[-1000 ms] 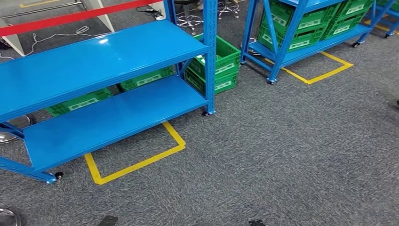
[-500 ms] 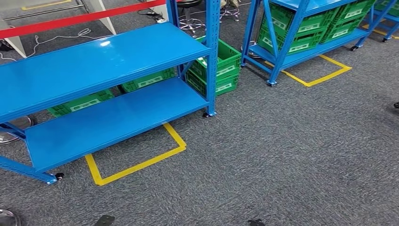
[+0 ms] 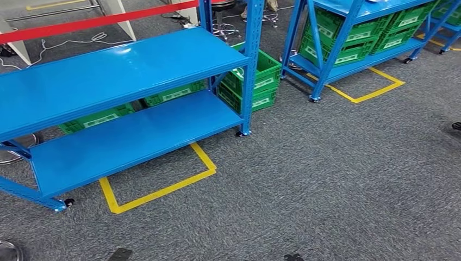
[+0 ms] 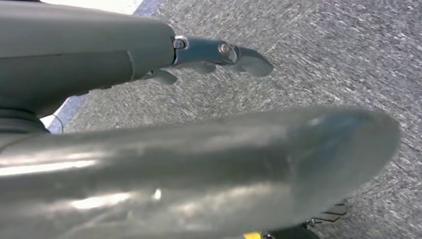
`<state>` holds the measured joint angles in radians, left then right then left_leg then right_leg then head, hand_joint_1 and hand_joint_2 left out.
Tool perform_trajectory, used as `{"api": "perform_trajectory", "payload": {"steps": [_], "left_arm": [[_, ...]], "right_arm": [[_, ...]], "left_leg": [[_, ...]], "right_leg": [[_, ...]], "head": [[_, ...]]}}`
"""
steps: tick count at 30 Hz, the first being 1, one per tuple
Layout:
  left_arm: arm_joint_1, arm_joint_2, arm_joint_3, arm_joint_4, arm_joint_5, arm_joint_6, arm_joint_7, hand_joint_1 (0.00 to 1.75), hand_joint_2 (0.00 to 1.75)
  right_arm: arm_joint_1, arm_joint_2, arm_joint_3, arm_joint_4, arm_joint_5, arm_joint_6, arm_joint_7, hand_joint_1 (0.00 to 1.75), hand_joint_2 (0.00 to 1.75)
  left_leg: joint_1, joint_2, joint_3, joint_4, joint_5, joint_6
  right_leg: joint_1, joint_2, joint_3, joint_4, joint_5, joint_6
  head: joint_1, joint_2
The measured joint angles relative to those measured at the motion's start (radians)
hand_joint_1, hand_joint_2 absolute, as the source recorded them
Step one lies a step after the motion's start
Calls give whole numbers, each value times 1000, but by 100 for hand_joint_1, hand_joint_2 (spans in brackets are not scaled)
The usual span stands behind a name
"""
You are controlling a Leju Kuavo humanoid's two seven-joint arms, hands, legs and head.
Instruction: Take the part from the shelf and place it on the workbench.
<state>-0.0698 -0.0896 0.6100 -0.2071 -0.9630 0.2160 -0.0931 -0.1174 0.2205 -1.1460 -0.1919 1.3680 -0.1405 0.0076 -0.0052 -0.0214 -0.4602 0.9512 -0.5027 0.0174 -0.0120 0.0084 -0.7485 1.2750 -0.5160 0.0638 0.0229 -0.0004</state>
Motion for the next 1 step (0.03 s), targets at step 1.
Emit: {"api": "perform_trajectory", "payload": {"steps": [1], "left_arm": [[1, 0, 0, 0, 0, 0, 0, 0, 0]], "right_arm": [[1, 0, 0, 0, 0, 0, 0, 0, 0]], "left_leg": [[0, 0, 0, 0, -1, 0]], "right_leg": [[0, 0, -14, 29, -9, 1]], "head": [[0, 0]]}}
